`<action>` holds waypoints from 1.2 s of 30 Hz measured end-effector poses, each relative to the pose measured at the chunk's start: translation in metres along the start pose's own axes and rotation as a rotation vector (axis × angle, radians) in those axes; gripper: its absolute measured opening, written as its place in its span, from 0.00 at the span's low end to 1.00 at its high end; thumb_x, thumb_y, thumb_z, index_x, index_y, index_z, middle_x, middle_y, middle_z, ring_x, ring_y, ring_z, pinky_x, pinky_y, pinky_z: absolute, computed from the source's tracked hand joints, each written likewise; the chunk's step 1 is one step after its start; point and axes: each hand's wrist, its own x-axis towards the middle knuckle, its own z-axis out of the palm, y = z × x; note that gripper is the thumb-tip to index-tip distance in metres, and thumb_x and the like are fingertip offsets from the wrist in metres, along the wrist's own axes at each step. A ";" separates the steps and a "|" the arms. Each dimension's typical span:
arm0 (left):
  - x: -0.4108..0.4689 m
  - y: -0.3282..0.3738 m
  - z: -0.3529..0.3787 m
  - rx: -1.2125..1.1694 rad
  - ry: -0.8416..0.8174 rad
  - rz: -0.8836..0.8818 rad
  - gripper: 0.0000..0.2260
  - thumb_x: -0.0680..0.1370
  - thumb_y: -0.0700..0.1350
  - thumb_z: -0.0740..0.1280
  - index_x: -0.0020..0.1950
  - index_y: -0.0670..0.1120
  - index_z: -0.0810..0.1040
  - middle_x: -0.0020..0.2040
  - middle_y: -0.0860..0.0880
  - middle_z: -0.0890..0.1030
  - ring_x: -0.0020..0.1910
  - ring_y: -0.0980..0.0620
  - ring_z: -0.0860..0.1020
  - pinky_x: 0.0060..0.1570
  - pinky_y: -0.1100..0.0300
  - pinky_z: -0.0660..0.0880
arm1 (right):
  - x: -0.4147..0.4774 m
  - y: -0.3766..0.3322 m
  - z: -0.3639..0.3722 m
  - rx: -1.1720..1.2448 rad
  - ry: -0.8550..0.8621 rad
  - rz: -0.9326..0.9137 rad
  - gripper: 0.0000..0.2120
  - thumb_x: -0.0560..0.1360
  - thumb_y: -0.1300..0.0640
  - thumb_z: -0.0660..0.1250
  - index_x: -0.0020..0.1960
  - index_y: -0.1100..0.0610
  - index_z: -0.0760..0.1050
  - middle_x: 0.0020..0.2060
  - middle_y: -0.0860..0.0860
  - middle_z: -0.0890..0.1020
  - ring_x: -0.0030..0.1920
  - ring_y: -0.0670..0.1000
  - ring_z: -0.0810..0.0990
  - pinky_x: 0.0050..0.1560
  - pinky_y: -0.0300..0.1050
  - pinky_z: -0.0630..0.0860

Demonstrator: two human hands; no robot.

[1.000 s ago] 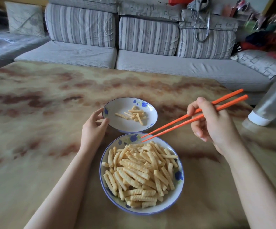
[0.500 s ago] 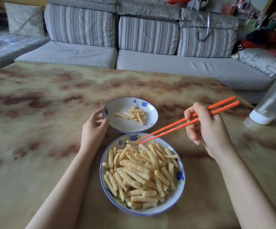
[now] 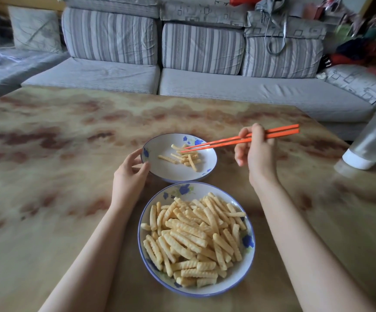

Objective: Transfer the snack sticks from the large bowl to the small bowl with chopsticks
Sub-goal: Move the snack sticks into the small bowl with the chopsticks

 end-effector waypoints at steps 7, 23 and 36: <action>0.001 -0.001 0.001 -0.013 -0.003 0.004 0.18 0.77 0.44 0.66 0.66 0.53 0.76 0.51 0.52 0.81 0.39 0.57 0.80 0.42 0.67 0.74 | -0.003 0.004 -0.004 -0.062 -0.030 -0.009 0.17 0.80 0.58 0.52 0.35 0.59 0.70 0.16 0.51 0.69 0.17 0.51 0.63 0.21 0.37 0.60; 0.001 0.000 0.001 0.002 -0.004 0.020 0.18 0.77 0.42 0.65 0.67 0.51 0.75 0.51 0.51 0.81 0.32 0.65 0.77 0.31 0.79 0.68 | -0.048 -0.040 -0.059 -0.111 -0.343 0.053 0.20 0.83 0.54 0.51 0.36 0.59 0.70 0.16 0.54 0.66 0.16 0.50 0.59 0.19 0.35 0.55; 0.001 -0.001 0.001 0.003 0.000 0.017 0.17 0.77 0.42 0.66 0.66 0.52 0.76 0.49 0.52 0.81 0.31 0.66 0.77 0.32 0.78 0.69 | -0.052 -0.038 -0.061 -0.064 -0.362 0.118 0.20 0.82 0.54 0.50 0.36 0.59 0.69 0.16 0.53 0.65 0.15 0.49 0.58 0.19 0.34 0.54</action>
